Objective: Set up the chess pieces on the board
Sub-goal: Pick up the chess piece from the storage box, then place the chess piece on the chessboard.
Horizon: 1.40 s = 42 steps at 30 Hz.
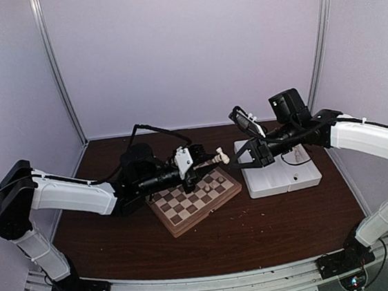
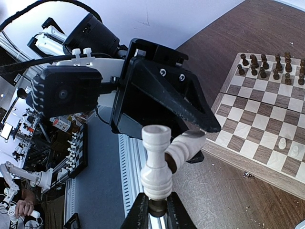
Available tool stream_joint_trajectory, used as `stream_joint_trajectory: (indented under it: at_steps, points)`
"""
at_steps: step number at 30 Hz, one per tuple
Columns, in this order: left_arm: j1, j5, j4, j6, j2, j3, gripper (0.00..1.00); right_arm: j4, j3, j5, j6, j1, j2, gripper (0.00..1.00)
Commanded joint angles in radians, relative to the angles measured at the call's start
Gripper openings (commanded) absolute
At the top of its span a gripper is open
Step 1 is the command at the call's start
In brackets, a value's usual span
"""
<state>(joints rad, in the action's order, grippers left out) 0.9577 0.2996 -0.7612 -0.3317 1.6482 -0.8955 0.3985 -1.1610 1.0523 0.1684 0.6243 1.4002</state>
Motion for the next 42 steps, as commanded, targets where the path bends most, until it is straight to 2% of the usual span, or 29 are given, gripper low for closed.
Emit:
stream_joint_trajectory:
  at_steps: [1, 6, 13, 23, 27, 29, 32, 34, 37, 42]
  points:
    - [0.006, 0.021, -0.026, -0.02, 0.013, -0.045, 0.16, -0.027, -0.028, 0.024, -0.002, 0.008, 0.006, 0.13]
    - [0.007, 0.003, -0.024, -0.022, 0.014, -0.037, 0.12, -0.024, -0.025, 0.009, -0.01, 0.009, 0.007, 0.12]
    - [0.006, -0.043, -0.002, -0.014, -0.003, 0.004, 0.01, -0.018, -0.022, -0.059, -0.023, 0.005, -0.028, 0.11]
    - [0.007, -0.069, 0.198, 0.043, -0.101, 0.055, 0.0, -0.031, -0.003, -0.115, -0.014, -0.013, -0.057, 0.1]
    - [0.007, -0.119, 0.448, 0.082, -0.158, 0.004, 0.0, -0.023, -0.002, -0.159, -0.013, -0.022, -0.069, 0.1]
    - [0.006, -0.138, 0.662, 0.091, -0.171, -0.062, 0.0, -0.023, 0.002, -0.16, -0.013, -0.027, -0.074, 0.1]
    - [0.006, -0.18, 1.111, 0.092, -0.152, -0.213, 0.0, -0.024, 0.012, -0.161, -0.014, -0.031, -0.081, 0.1]
    - [0.006, -0.235, 1.293, 0.092, -0.136, -0.277, 0.0, -0.03, 0.018, -0.163, -0.009, -0.033, -0.085, 0.09]
    - [0.007, -0.339, 1.448, 0.064, -0.13, -0.315, 0.0, -0.043, 0.024, -0.169, -0.002, -0.039, -0.091, 0.09]
    - [0.019, -0.499, 1.494, -0.08, -0.125, -0.315, 0.0, -0.066, 0.027, -0.179, 0.018, -0.047, -0.106, 0.09]
